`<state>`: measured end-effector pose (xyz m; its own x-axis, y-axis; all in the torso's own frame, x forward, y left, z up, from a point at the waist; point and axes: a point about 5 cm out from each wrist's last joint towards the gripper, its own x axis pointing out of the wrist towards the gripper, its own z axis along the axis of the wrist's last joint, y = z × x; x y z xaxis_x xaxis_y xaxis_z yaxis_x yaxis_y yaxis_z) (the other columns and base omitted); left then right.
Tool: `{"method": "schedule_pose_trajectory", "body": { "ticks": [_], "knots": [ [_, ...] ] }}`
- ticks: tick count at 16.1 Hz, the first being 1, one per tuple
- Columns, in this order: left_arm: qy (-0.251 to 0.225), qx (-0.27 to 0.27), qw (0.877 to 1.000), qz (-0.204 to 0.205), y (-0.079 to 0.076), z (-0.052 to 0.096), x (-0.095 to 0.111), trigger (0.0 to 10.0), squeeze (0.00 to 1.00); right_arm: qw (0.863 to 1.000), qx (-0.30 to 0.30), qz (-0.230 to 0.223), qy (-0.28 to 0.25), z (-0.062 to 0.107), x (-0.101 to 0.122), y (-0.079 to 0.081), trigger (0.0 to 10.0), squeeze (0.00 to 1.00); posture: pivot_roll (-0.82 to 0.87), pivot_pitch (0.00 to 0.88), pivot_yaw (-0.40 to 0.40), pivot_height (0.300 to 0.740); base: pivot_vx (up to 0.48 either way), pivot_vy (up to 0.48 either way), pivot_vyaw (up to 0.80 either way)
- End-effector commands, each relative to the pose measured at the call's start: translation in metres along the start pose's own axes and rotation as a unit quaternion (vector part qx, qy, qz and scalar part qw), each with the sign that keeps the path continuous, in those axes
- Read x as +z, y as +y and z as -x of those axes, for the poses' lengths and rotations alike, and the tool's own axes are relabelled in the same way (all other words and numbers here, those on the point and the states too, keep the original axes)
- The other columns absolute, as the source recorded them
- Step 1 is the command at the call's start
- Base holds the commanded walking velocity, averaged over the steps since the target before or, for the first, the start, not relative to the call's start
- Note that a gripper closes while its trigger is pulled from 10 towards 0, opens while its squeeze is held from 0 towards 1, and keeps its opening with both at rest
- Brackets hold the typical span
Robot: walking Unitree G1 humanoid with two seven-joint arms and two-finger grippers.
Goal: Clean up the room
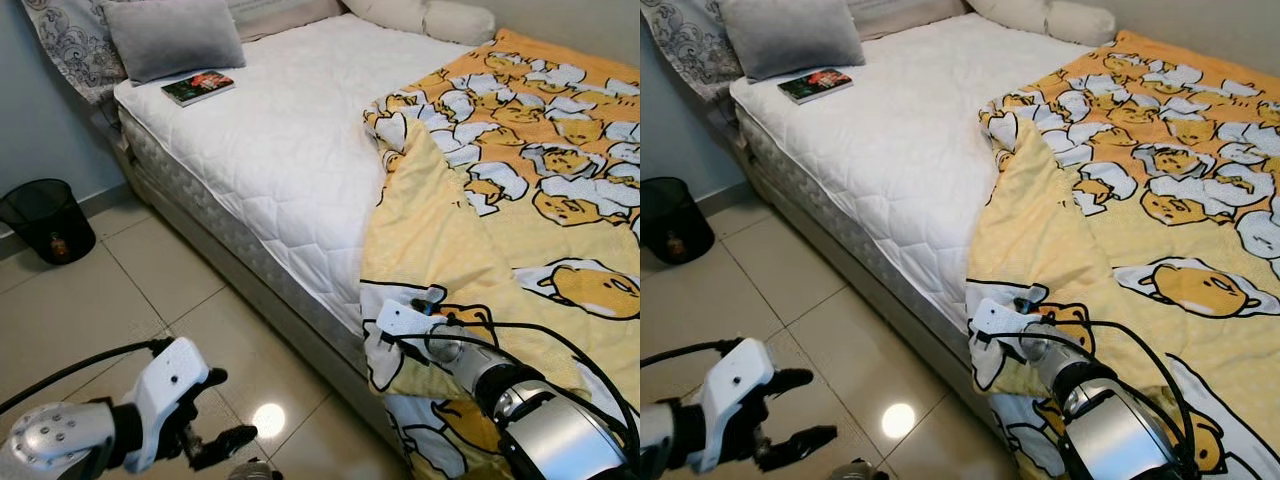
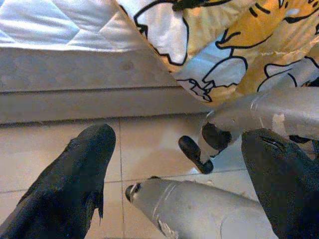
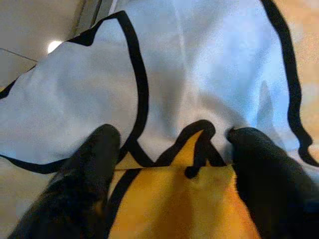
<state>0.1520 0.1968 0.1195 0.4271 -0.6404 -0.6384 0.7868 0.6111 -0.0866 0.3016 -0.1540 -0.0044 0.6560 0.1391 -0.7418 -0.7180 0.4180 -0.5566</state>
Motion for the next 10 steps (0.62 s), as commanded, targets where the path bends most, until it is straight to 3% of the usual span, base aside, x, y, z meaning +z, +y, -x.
{"method": "schedule_pose_trajectory", "body": {
  "ticks": [1, 6, 10],
  "knots": [
    [-0.001, 0.003, 1.000, -0.006, 0.000, 0.004, 0.003, 10.0, 0.00, 1.000, 0.002, -0.013, 0.009, 0.000, -0.003, -0.002, 0.0, 0.00, 0.27, 0.056, 0.016, 0.740, 0.000, 0.000, 0.00],
    [0.006, 0.017, 1.000, -0.002, -0.002, 0.014, 0.003, 10.0, 0.00, 0.999, -0.027, -0.008, 0.022, 0.002, -0.005, -0.013, 0.0, 0.00, 0.31, 0.078, 0.011, 0.740, 0.000, 0.000, 0.00],
    [0.013, 0.025, 1.000, 0.000, -0.003, 0.022, 0.002, 10.0, 0.00, 0.999, -0.031, -0.014, 0.029, 0.002, -0.007, -0.012, 0.0, 0.00, 0.33, 0.087, 0.014, 0.740, 0.000, 0.000, 0.00]
  ]
}}
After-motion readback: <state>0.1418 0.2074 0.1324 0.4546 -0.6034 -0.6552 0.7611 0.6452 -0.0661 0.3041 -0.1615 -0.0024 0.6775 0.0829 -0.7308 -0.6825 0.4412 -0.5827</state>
